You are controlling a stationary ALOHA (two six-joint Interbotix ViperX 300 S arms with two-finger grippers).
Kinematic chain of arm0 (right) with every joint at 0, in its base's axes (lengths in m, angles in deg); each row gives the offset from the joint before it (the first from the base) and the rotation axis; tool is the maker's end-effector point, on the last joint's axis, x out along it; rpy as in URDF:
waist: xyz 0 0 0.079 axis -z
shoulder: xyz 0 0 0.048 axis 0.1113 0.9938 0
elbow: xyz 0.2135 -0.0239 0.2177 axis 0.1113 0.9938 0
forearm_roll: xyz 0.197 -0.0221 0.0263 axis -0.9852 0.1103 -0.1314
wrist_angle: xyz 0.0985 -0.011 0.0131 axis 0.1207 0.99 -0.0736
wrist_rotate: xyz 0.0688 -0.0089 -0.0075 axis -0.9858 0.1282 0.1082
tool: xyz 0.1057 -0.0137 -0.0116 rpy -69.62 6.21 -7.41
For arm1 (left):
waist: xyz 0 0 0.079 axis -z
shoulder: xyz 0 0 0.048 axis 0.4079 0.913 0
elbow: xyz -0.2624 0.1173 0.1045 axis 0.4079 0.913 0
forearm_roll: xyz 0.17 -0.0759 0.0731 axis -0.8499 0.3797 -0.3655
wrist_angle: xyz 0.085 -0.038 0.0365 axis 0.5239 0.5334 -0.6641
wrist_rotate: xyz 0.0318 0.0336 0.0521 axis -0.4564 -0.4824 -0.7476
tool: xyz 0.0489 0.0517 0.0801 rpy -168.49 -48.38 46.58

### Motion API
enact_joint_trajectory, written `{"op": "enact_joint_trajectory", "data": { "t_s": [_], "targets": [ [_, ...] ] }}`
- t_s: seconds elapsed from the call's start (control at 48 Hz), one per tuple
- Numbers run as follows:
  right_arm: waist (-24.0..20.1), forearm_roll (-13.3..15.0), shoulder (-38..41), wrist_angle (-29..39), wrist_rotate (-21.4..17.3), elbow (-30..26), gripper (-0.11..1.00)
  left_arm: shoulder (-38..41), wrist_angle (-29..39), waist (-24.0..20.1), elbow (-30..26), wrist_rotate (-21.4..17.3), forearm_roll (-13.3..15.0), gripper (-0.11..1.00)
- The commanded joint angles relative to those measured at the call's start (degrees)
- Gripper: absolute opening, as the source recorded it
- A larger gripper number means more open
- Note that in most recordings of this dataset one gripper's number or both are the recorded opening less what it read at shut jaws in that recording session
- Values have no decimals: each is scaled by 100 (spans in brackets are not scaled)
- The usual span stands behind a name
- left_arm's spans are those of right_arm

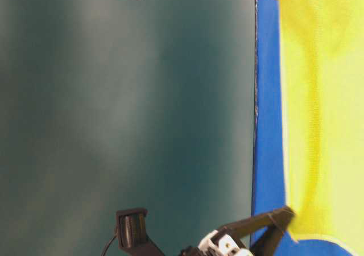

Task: Fold the yellow towel.
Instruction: 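Lift the top corners and fold them down toward the bottom edge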

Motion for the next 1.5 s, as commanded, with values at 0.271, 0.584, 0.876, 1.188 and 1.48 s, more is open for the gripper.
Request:
{"op": "enact_joint_trajectory", "data": {
  "t_s": [0.271,0.584,0.876,1.188,1.48],
  "targets": [
    [-1863,-26,-141,290,-958,18,2,-97,26,1556,0,905,0,3],
    [-2936,-26,-35,255,-1652,-44,2,185,44,2725,-352,1626,0,3],
    [-3516,-26,202,220,-1863,-246,2,396,308,3199,-694,1714,0,3],
    [-3542,9,246,220,-1881,-281,2,413,334,3059,-712,1714,0,9],
    [-3542,62,0,211,-1819,-316,40,246,589,2988,-756,1679,9,63]
  ]
}}
